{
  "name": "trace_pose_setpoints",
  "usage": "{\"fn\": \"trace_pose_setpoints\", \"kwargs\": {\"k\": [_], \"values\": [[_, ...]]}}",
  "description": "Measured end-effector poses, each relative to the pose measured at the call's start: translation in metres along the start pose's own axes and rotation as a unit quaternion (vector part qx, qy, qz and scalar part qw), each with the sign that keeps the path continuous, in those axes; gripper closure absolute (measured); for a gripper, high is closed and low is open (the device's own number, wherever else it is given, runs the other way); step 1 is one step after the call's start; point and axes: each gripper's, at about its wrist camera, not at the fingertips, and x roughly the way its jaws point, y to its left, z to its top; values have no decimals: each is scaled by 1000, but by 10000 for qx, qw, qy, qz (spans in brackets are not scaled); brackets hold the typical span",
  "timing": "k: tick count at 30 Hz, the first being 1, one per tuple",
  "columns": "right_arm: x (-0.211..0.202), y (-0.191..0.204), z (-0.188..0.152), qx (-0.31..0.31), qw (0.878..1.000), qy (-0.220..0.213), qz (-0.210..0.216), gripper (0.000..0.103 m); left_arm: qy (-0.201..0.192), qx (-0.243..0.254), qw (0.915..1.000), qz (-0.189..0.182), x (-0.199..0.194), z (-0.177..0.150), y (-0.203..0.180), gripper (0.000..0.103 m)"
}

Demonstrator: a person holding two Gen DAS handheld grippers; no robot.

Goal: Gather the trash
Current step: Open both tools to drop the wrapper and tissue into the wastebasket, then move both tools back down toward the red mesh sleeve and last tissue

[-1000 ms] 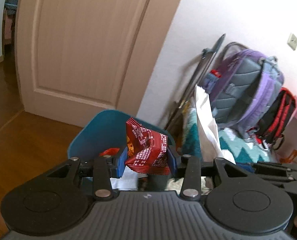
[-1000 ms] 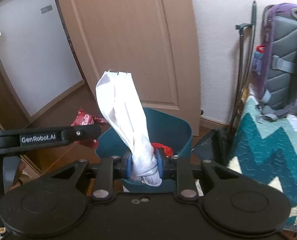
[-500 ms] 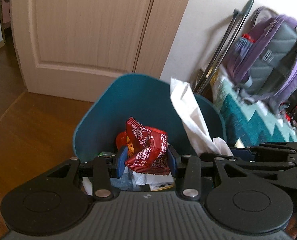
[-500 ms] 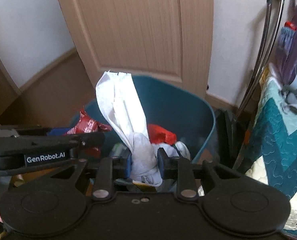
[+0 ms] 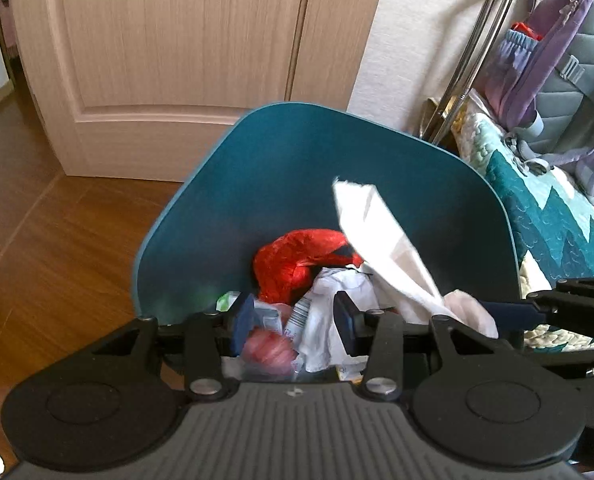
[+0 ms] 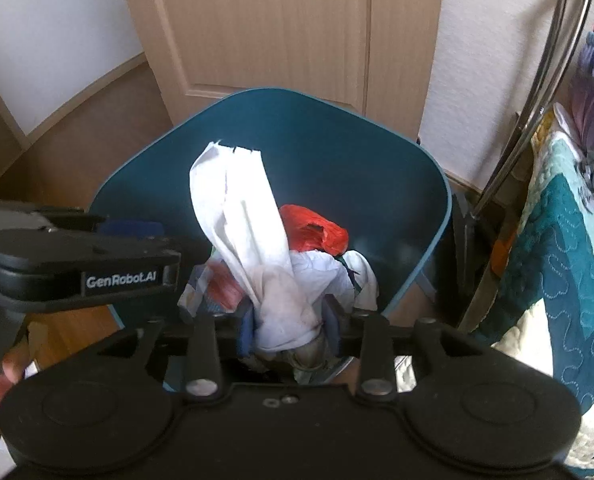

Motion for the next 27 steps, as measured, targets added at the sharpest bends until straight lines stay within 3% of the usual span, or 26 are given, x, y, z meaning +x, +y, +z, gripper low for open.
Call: {"fn": "trace_pose_setpoints", "kwargs": {"k": [7, 18, 27], "values": [[-17, -3, -2, 48, 9998, -200, 75, 52, -51, -66, 10000, -26, -13, -2, -3, 50], [-82, -15, -14, 321, 9976, -585, 189, 48, -273, 37, 9994, -202, -68, -7, -31, 43], [-154, -30, -47, 604, 9924, -1050, 234, 48, -562, 293, 9968, -486, -132, -19, -74, 36]]}}
